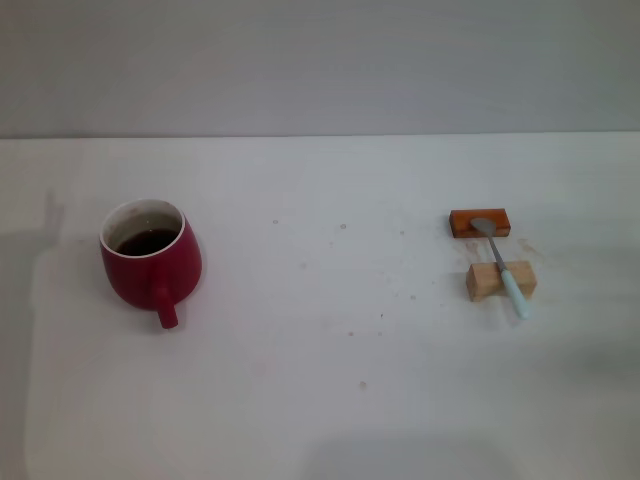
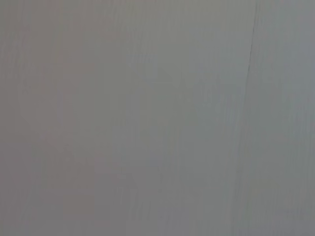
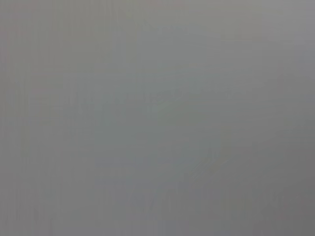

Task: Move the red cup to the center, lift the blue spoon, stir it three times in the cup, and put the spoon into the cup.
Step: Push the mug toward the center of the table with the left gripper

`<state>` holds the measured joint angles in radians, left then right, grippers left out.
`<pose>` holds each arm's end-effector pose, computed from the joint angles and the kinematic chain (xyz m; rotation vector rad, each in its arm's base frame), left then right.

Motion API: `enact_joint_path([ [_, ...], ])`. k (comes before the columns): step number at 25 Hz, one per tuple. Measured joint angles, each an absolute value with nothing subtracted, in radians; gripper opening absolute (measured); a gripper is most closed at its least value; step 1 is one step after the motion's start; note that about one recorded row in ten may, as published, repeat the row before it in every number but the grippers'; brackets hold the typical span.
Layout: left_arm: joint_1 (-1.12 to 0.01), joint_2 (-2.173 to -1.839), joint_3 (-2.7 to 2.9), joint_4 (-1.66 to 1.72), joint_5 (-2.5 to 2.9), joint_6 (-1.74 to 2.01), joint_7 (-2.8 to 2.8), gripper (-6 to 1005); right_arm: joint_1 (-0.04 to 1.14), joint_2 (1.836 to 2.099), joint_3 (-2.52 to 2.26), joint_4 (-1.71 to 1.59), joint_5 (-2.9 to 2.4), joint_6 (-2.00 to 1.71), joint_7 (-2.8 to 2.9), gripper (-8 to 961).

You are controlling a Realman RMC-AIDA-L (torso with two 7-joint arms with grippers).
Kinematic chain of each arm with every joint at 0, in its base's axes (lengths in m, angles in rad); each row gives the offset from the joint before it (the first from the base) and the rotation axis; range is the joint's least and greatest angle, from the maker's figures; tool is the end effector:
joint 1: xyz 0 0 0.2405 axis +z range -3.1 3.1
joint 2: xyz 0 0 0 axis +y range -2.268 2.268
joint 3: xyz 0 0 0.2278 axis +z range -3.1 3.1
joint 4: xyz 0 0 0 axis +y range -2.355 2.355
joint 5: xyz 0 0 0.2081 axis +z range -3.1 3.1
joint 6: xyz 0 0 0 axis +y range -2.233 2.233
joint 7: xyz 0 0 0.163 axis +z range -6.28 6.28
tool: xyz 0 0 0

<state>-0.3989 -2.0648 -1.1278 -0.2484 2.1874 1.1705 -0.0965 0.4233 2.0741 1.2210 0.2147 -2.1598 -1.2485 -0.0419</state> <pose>-0.3278 0.3431 0.0582 -1.2034 -0.6238 -0.7363 0.3303 0.3406 0.0810 -1.0951 0.5060 0.6471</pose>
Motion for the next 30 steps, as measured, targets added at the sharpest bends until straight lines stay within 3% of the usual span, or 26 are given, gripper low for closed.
enact_joint_path([
  [30,-0.375,-2.066,-1.127,-0.230,2.189,1.169,-0.090,860,0.416,2.074,1.222,0.215,-2.159,-1.249,-0.041,698],
])
